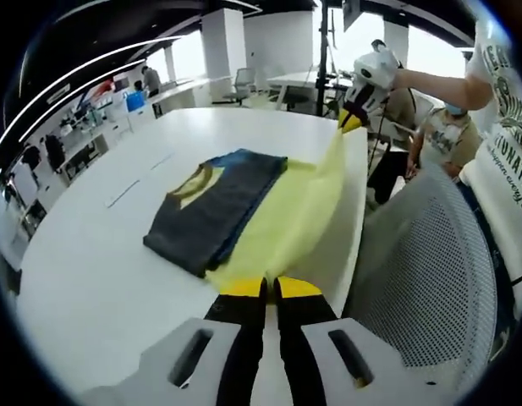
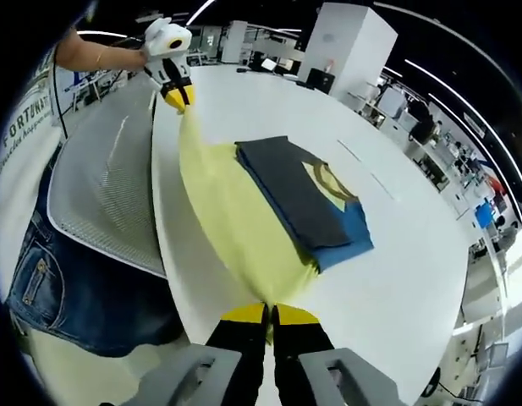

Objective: Fold the garment on the visible template until the final outline fits inside the template.

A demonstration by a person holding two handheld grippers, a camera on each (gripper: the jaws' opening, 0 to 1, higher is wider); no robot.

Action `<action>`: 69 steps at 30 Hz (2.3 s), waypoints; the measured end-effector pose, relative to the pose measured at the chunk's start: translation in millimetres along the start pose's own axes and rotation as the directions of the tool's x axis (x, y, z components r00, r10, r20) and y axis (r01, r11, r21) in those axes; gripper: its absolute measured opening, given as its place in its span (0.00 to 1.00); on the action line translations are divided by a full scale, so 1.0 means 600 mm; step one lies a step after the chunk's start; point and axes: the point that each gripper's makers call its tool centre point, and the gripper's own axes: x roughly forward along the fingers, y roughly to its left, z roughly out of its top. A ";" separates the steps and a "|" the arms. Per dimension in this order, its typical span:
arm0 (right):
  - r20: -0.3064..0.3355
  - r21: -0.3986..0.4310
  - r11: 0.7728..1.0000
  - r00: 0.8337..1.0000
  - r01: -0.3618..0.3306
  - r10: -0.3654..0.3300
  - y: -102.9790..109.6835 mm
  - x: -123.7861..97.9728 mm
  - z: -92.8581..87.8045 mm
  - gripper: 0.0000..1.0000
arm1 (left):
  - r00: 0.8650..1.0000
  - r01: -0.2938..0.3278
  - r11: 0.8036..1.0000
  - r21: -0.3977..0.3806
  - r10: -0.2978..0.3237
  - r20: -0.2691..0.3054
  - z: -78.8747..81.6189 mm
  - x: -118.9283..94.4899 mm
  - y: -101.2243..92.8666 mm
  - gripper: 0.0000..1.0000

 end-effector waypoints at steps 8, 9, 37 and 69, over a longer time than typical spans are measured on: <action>0.017 0.010 1.000 1.000 0.024 -0.024 -0.036 0.011 0.018 0.00 | 1.000 -0.015 1.000 0.012 0.015 0.002 0.013 0.010 0.039 0.01; 0.021 0.013 1.000 0.999 0.027 -0.027 -0.039 0.012 0.020 0.00 | 1.000 -0.016 1.000 0.004 0.016 0.007 0.018 0.010 0.045 0.01; 0.029 0.029 0.997 0.997 0.066 -0.067 -0.151 0.050 0.051 0.00 | 0.998 -0.065 0.998 -0.004 0.065 0.018 0.064 0.043 0.153 0.00; -0.012 0.032 0.998 0.999 0.049 -0.048 -0.172 0.093 0.050 0.00 | 0.995 0.078 0.997 0.002 -0.078 -0.068 -0.003 0.144 0.134 0.12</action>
